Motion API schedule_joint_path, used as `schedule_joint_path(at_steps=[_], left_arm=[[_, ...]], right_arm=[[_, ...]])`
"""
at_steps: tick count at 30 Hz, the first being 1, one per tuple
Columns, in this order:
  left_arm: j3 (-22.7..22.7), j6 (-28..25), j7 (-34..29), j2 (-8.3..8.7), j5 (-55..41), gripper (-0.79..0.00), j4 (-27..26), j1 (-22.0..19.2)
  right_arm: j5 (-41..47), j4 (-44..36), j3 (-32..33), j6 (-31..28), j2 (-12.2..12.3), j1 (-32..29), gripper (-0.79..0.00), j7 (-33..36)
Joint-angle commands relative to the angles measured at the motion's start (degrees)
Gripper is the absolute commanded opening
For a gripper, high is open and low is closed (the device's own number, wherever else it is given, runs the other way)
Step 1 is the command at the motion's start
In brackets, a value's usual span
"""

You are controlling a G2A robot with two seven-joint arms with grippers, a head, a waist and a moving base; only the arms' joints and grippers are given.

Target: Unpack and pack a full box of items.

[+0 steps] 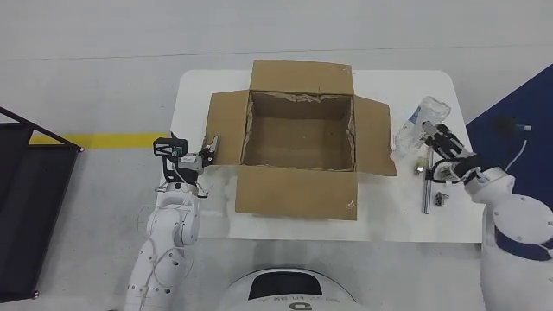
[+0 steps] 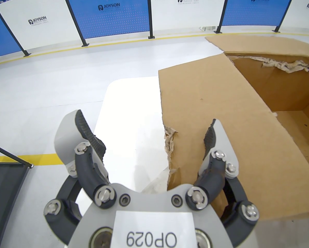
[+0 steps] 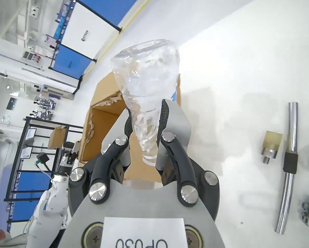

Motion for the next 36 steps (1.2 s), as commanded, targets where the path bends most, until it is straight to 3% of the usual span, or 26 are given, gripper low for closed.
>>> schedule_joint_path(at_steps=[1, 8, 24, 26, 28, 29, 30, 31, 36], left_arm=[[0.0, 0.0, 0.0, 0.0, 0.0, 0.0, 0.0, 0.0], [0.0, 0.0, 0.0, 0.0, 0.0, 0.0, 0.0, 0.0], [0.0, 0.0, 0.0, 0.0, 0.0, 0.0, 0.0, 0.0], [0.0, 0.0, 0.0, 0.0, 0.0, 0.0, 0.0, 0.0], [0.0, 0.0, 0.0, 0.0, 0.0, 0.0, 0.0, 0.0], [0.0, 0.0, 0.0, 0.0, 0.0, 0.0, 0.0, 0.0], [0.0, 0.0, 0.0, 0.0, 0.0, 0.0, 0.0, 0.0], [0.0, 0.0, 0.0, 0.0, 0.0, 0.0, 0.0, 0.0], [0.0, 0.0, 0.0, 0.0, 0.0, 0.0, 0.0, 0.0]], right_arm=[[-2.2, 3.6, -1.9, 3.4, 0.4, 3.9, -0.785, 2.7], [-6.6, 15.2, -7.6, 13.5, 1.6, 15.2, -0.785, 12.8], [-14.1, 30.8, -13.8, 20.8, 3.8, 26.7, -0.785, 25.5], [-14.5, 31.0, -14.1, 21.1, 3.9, 27.1, -0.533, 26.0], [-15.2, 30.9, -14.3, 21.9, 4.2, 27.0, -0.434, 26.8], [-15.9, 30.6, -14.4, 22.8, 4.3, 26.9, -0.336, 27.1], [-16.2, 29.9, -14.5, 23.3, 4.4, 26.7, -0.126, 27.5], [-16.0, 29.0, -14.3, 23.6, 4.5, 26.3, 0.0, 27.5], [-14.2, 21.7, -11.6, 26.8, 4.7, 21.7, 0.0, 24.8]])
